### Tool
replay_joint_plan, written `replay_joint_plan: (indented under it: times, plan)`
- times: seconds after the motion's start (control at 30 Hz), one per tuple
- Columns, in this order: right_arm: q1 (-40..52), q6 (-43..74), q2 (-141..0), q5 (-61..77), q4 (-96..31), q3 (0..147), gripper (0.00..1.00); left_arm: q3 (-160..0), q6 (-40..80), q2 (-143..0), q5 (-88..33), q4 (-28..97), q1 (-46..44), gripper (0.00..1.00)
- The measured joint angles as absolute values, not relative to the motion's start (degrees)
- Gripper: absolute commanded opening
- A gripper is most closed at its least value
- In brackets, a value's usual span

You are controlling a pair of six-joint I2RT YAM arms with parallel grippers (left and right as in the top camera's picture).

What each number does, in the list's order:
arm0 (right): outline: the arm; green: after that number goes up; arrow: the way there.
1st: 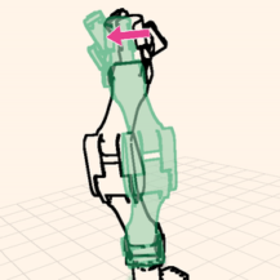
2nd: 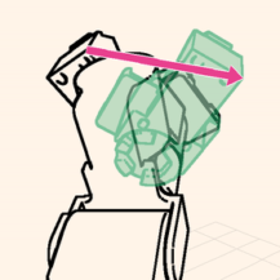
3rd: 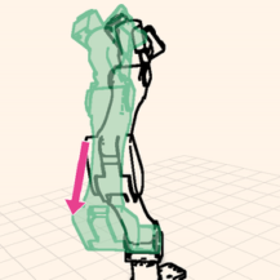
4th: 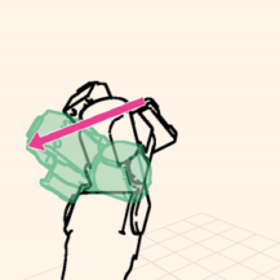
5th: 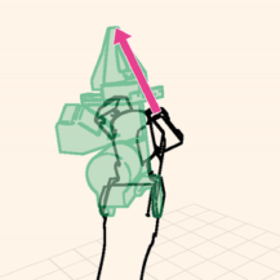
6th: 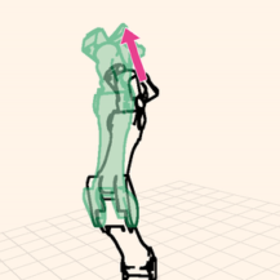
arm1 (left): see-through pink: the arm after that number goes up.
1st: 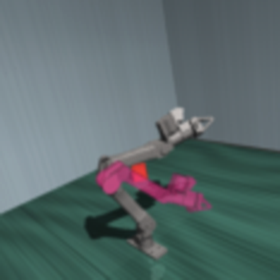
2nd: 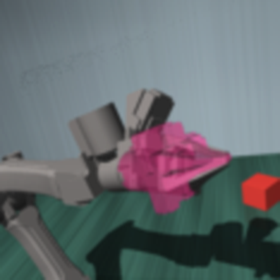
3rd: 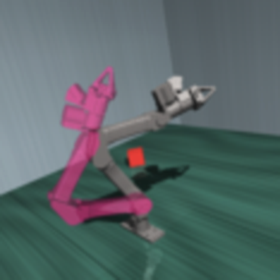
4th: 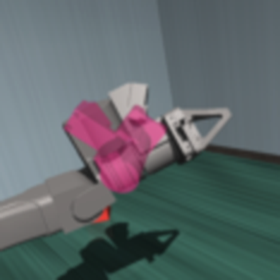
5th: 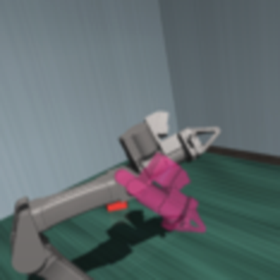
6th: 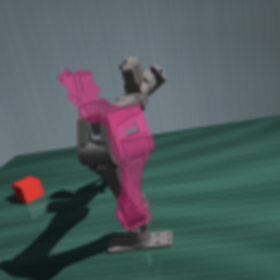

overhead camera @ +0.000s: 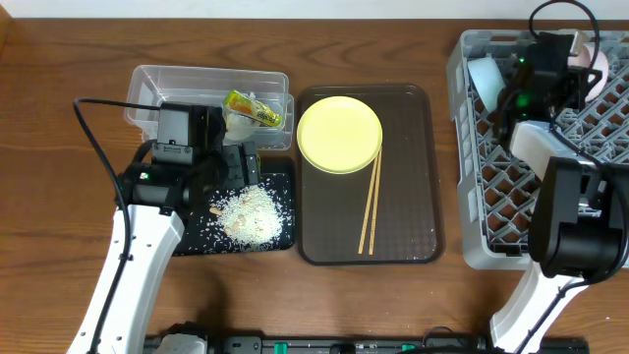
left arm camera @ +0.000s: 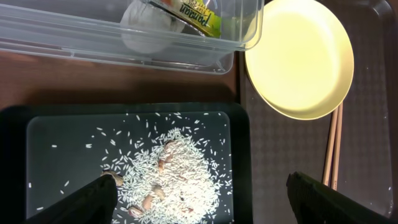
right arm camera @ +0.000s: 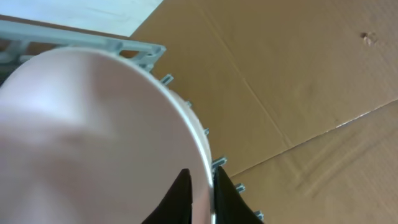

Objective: Sort waste into correct bins and load items into the dishwasher rack
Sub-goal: 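Lift the pink bowl with the right gripper and set it in the rack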

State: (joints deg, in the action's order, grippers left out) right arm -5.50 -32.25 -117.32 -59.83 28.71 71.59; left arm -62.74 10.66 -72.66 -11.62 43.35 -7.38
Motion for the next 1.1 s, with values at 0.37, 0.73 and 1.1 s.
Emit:
replay_joint_plan:
  times: [0.37,0.73,1.1]
  plan:
    - [0.32,-26.57,-117.93,-57.36,20.10,71.59,0.29,-62.74,10.68,-72.66,-11.62,43.35,-7.38,0.89]
    - [2.94,-11.97,-107.72,-48.60,-7.29,71.42,0.45,-62.74,10.66,-72.66,-11.64,43.40,-7.38,0.89]
    - [3.75,5.98,-89.80,-2.48,-39.75,71.70,0.45,-62.74,10.68,-72.66,-11.62,43.44,-7.38,0.89]
